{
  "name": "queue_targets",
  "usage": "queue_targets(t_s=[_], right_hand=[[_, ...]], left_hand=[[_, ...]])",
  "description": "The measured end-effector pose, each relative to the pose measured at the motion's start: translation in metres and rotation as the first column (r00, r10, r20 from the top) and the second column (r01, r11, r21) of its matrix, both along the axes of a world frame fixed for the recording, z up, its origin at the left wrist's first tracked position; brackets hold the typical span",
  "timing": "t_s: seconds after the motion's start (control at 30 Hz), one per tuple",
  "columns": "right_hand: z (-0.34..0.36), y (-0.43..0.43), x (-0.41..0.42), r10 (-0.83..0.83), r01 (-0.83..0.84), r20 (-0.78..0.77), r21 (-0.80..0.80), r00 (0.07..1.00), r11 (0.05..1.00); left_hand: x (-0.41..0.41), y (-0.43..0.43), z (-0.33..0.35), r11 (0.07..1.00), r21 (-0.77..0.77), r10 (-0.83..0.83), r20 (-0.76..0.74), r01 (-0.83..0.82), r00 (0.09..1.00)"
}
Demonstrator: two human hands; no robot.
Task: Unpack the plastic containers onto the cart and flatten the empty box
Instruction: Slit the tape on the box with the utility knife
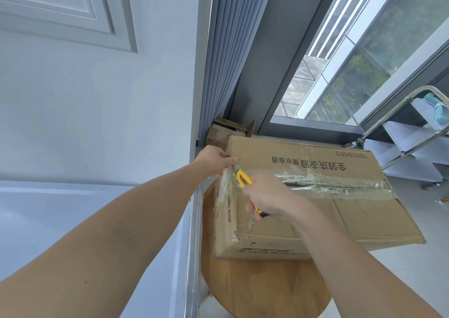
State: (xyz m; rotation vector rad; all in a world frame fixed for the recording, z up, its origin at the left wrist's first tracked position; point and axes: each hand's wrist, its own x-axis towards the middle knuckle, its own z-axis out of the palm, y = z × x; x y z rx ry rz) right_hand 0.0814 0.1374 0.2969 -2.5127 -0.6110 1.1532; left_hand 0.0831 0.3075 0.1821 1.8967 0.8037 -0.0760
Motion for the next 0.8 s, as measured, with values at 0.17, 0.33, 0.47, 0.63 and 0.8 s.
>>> queue_targets(t_s=[0.17,0.33,0.47,0.63,0.8], right_hand=[[-0.010,0.005,0.004,-0.031,0.031,0.050,0.002,0.998,1.000],[-0.012,0.005,0.005,-0.021,0.022,0.061,-0.006,0.998,1.000],[-0.008,0.009,0.007,0.005,-0.003,0.064,-0.018,0.998,1.000],[-0.008,0.008,0.008,-0.008,0.009,0.061,-0.015,0.998,1.000],[-0.013,0.008,0.006,0.004,-0.002,0.104,-0.015,0.995,1.000]], left_hand=[[-0.003,-0.001,0.000,1.000,-0.005,-0.003,0.006,0.003,1.000],[-0.002,0.000,-0.002,1.000,0.018,-0.014,-0.003,0.014,1.000],[-0.002,0.001,-0.002,1.000,0.021,-0.014,-0.002,0.014,1.000],[-0.002,0.001,-0.003,1.000,0.016,-0.017,0.006,0.016,1.000],[-0.002,0.001,-0.004,1.000,0.010,-0.013,0.012,0.013,1.000]])
